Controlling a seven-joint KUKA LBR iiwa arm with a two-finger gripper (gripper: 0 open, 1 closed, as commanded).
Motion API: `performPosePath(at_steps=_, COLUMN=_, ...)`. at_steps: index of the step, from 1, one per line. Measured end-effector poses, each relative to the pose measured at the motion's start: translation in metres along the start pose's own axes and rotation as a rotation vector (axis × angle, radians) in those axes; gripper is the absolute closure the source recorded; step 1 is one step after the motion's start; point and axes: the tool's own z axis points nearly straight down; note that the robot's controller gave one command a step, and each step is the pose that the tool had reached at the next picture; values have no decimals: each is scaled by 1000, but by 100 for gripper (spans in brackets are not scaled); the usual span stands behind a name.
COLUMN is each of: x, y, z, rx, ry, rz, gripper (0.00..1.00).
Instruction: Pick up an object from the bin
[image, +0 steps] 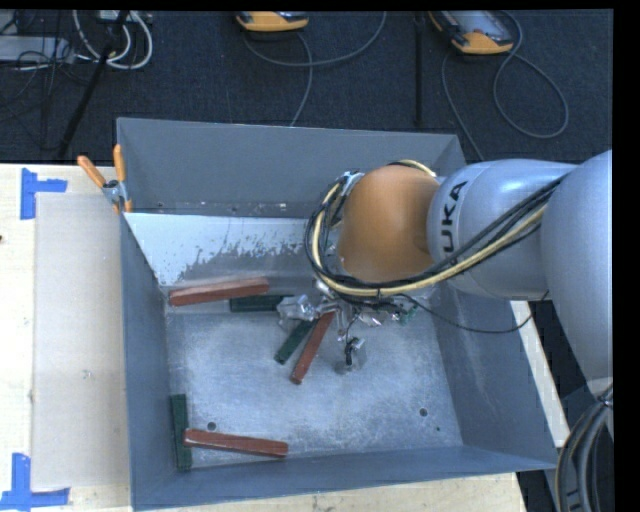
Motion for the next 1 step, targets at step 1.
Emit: performPosePath(at_steps=1, x=0, y=0, z=0, rx=1, ry=-1, rz=1, gripper=100)
